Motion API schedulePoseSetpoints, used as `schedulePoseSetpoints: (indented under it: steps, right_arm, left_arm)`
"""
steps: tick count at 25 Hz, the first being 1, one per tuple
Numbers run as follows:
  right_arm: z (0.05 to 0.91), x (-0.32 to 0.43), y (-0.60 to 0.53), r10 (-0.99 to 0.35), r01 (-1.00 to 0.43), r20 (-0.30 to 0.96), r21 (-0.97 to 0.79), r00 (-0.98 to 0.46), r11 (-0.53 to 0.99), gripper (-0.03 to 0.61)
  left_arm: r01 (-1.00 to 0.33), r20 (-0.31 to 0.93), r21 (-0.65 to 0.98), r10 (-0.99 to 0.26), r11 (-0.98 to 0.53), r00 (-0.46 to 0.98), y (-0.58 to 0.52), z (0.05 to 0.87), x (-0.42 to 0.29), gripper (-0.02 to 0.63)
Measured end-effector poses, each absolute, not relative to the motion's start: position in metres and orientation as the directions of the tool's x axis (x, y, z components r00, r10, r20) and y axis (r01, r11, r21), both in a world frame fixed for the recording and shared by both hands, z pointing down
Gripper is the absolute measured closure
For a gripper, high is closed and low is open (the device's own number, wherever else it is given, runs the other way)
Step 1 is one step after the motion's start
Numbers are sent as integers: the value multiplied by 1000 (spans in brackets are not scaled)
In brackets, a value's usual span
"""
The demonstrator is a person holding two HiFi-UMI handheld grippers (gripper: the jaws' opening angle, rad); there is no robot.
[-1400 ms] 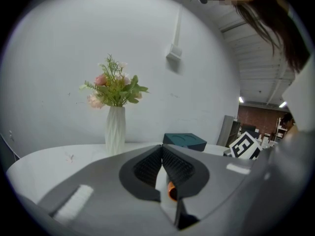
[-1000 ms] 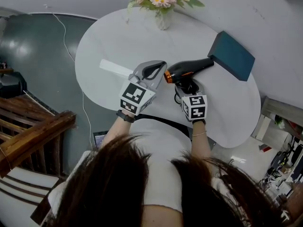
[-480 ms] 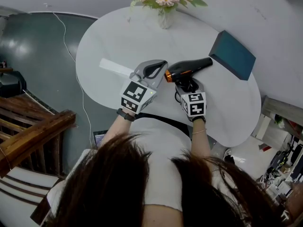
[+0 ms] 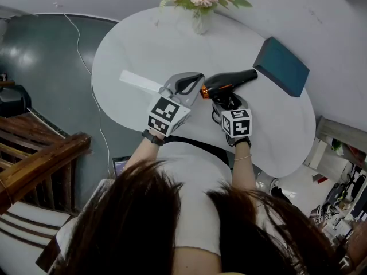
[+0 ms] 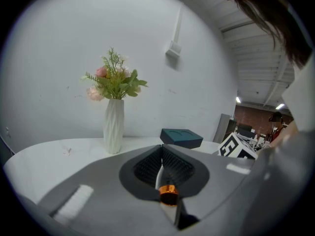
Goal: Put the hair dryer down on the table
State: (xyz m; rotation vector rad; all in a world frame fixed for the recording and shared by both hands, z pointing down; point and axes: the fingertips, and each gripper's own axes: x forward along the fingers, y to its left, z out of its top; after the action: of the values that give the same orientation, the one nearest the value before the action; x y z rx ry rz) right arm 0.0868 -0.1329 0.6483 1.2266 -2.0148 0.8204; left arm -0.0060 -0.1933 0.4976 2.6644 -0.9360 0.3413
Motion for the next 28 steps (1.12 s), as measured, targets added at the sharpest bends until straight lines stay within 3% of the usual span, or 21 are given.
schedulePoseSetpoints:
  steps: [12,28]
  right_arm:
    - [646,82,-129,-492,-898,770,-236,-406,372,206]
    - [613,94,-127,-538,-889,733,-206,-417,408,192]
  left_arm:
    - [-652,310,191,-585,-734,749,-192,493,-9,554]
    - [-670,277,157,-619,-726,735,-195,471,-3,554]
